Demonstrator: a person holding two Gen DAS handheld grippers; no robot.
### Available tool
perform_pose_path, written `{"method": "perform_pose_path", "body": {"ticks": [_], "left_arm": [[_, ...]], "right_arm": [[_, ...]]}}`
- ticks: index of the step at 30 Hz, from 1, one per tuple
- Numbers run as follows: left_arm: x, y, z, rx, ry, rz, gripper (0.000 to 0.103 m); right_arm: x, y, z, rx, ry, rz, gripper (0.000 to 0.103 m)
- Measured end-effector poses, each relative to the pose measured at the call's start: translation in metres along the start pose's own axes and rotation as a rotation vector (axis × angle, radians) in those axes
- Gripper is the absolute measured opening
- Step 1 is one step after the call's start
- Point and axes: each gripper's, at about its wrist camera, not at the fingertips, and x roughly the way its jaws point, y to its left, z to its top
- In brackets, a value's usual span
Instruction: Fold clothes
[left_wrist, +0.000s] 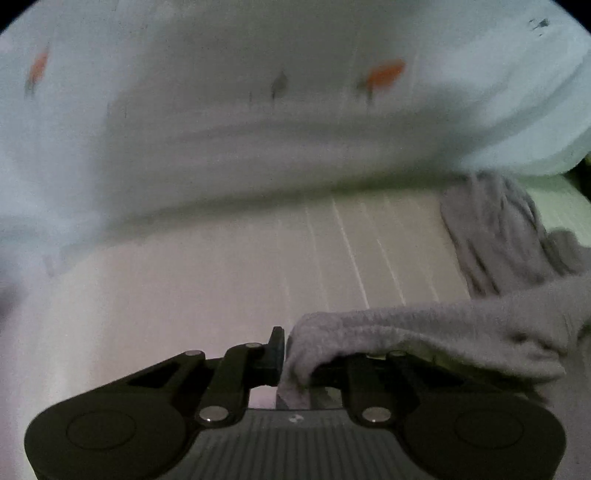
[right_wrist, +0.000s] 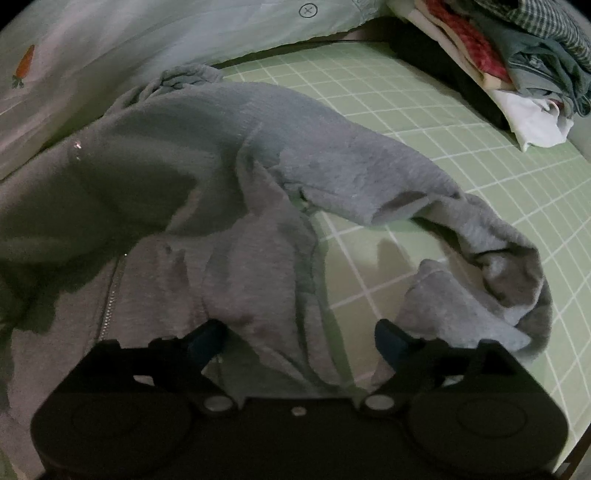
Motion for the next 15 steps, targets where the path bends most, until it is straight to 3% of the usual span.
{"method": "perform_pose_path", "body": {"ticks": [3, 6, 7, 8, 10, 12, 14, 15], "left_arm": [[-0.004, 0.008, 0.042, 0.017, -0.14, 0.055, 0.016], [0.0, 0.016, 0.07, -0.077, -0.201, 0.111, 0.035], [0.006, 0.016, 0.07, -0.108, -0.17, 0.119, 0.045], [0.014, 0.017, 0.07, -0.137, -0.133, 0.125, 0.049], [0.02, 0.018, 0.051, -0.181, -0.051, 0.068, 0.05], [0.025, 0.018, 0.03, -0.223, 0.032, 0.007, 0.058], [0.017, 0.022, 0.001, -0.297, 0.088, -0.07, 0.072], [0.012, 0.024, -0.013, -0.328, 0.114, -0.096, 0.072]], "right_arm": [[0.002, 0.001, 0.0, -0.005, -0.001, 0.002, 0.098], [0.004, 0.004, -0.001, -0.029, -0.002, 0.01, 0.102], [0.004, 0.005, -0.001, -0.034, -0.006, 0.011, 0.102], [0.004, 0.005, -0.001, -0.034, -0.007, 0.011, 0.102], [0.003, 0.007, -0.004, -0.033, -0.009, 0.01, 0.102], [0.0, 0.011, -0.009, -0.031, -0.012, 0.008, 0.102], [0.0, 0.011, -0.01, -0.037, -0.015, 0.011, 0.103], [0.0, 0.011, -0.01, -0.038, -0.015, 0.011, 0.103]]}}
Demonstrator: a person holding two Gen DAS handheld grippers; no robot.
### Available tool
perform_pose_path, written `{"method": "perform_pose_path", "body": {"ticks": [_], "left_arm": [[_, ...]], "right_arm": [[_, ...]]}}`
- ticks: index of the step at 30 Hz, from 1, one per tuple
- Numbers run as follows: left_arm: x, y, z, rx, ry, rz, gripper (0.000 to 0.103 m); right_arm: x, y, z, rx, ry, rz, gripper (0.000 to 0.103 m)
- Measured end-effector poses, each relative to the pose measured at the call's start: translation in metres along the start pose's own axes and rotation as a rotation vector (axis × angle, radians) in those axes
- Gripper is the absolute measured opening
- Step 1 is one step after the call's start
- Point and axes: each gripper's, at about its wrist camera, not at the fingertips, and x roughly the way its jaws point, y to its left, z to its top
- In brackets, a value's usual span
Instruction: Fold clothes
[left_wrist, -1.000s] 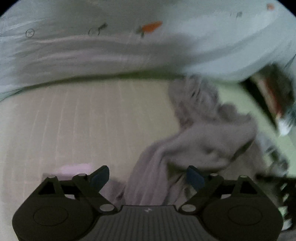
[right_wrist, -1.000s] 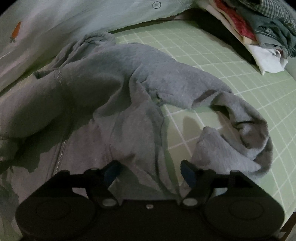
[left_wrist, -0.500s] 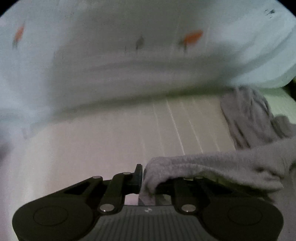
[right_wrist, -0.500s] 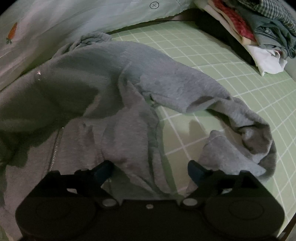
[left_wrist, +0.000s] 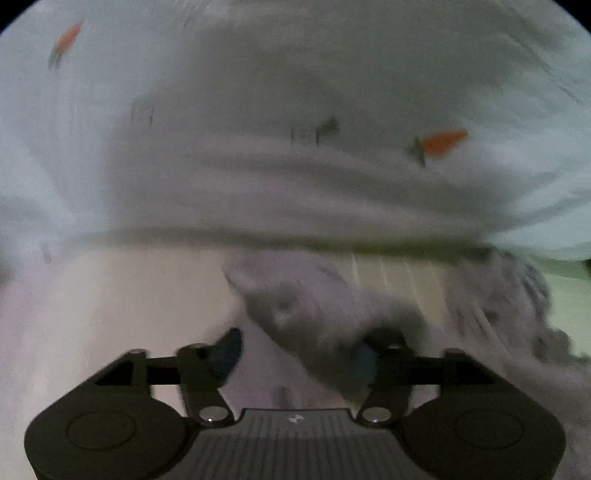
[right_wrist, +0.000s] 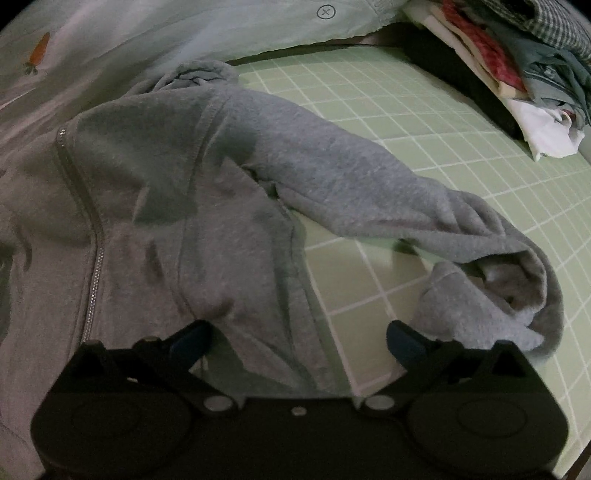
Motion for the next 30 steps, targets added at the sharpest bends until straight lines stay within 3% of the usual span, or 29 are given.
{"method": "perform_pose_path", "body": {"ticks": [8, 14, 22, 23, 26, 28, 30], "left_arm": [[-0.023, 0.017, -0.096, -0.104, 0.217, -0.223, 0.076], [-0.022, 0.006, -0.126, -0.12, 0.253, -0.265, 0.076], [-0.025, 0.007, -0.155, -0.223, 0.278, -0.398, 0.074], [-0.026, 0.01, -0.158, -0.252, 0.272, -0.408, 0.067], [-0.031, 0.015, -0.163, -0.299, 0.275, -0.394, 0.027], [-0.038, 0.015, -0.166, -0.295, 0.269, -0.347, 0.017], [-0.054, 0.012, -0.168, -0.258, 0.235, -0.319, 0.014]], "right_arm": [[0.008, -0.005, 0.011, -0.018, -0.009, 0.013, 0.103], [0.004, -0.01, 0.009, -0.021, 0.005, 0.037, 0.102], [-0.014, -0.021, -0.016, -0.03, 0.021, 0.101, 0.099], [-0.016, -0.023, -0.019, -0.032, 0.021, 0.108, 0.099], [-0.021, -0.026, -0.029, -0.045, 0.017, 0.112, 0.099], [-0.024, -0.028, -0.034, -0.052, 0.012, 0.111, 0.099], [-0.027, -0.029, -0.04, -0.06, 0.007, 0.109, 0.1]]}}
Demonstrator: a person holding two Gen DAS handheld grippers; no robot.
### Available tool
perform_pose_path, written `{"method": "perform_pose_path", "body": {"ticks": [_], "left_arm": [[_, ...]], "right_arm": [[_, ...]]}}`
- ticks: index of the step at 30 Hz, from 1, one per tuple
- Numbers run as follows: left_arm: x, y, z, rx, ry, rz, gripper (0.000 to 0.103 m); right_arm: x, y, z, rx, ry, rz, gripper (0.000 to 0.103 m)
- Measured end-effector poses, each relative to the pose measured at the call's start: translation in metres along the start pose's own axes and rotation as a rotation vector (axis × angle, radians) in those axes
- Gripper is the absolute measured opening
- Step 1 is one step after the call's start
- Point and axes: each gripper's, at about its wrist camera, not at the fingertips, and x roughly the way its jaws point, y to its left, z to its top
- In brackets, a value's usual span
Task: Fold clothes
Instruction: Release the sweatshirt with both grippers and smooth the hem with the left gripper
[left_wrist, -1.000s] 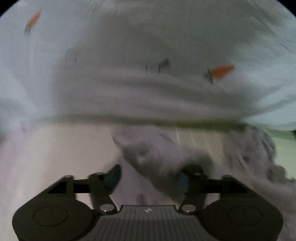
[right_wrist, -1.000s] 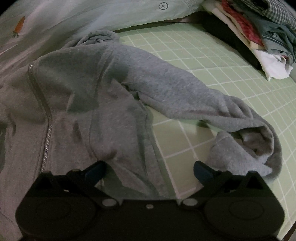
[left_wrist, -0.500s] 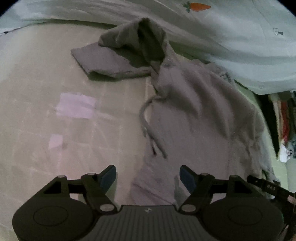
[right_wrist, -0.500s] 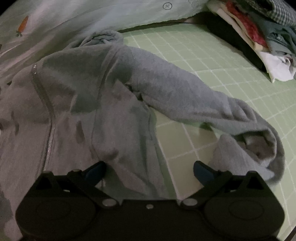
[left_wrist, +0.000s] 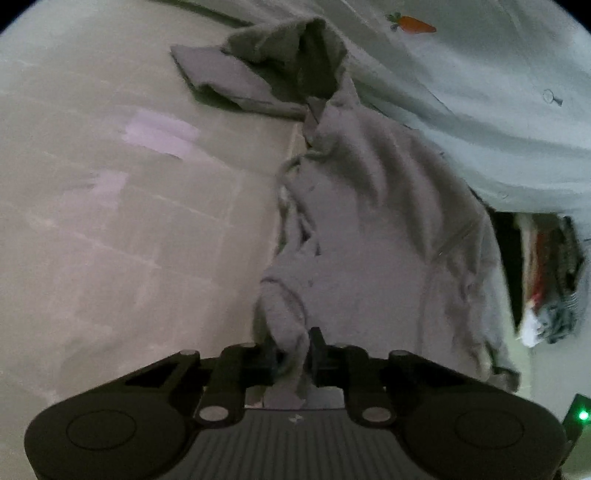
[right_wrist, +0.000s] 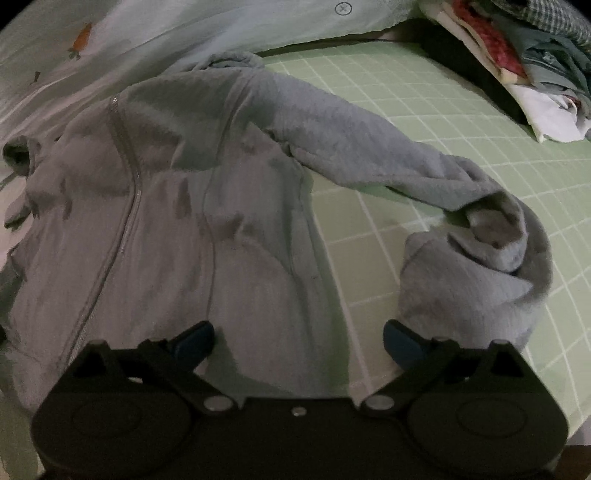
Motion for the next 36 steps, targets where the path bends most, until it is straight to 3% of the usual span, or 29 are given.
{"method": "perform_pose_path", "body": {"ticks": [10, 12, 14, 18, 20, 23, 31, 33, 35, 36], "left_arm": [[-0.085, -0.038, -0.028, 0.24, -0.183, 0.108, 0.013], [-0.091, -0.03, -0.029, 0.209, -0.202, 0.13, 0.014], [-0.087, -0.019, -0.028, 0.156, -0.183, 0.158, 0.022], [-0.067, -0.007, -0.027, 0.17, -0.112, 0.232, 0.039], [-0.056, -0.006, -0.026, 0.191, -0.083, 0.232, 0.054], [-0.041, -0.009, -0.019, 0.211, -0.054, 0.236, 0.065], [-0.005, -0.017, 0.001, 0.247, -0.001, 0.207, 0.063], [0.0, -0.021, 0.001, 0.272, 0.0, 0.212, 0.049], [0.001, -0.023, -0.001, 0.284, 0.006, 0.216, 0.02], [0.0, -0.023, -0.003, 0.283, 0.008, 0.213, 0.018]], "right_arm": [[-0.003, 0.004, -0.014, -0.065, -0.02, -0.003, 0.101], [-0.002, 0.005, -0.015, -0.068, -0.025, -0.005, 0.101], [-0.001, 0.005, -0.016, -0.07, -0.03, -0.007, 0.101], [-0.002, 0.007, -0.019, -0.066, -0.033, -0.013, 0.101], [-0.003, 0.007, -0.021, -0.066, -0.032, -0.012, 0.101], [-0.007, 0.004, -0.024, -0.057, -0.034, -0.009, 0.101], [-0.015, -0.003, -0.034, -0.011, -0.04, -0.005, 0.097], [-0.018, -0.003, -0.037, -0.015, -0.048, 0.001, 0.091], [-0.021, -0.002, -0.039, -0.029, -0.062, 0.016, 0.078], [-0.023, 0.0, -0.04, -0.046, -0.069, 0.03, 0.065]]}}
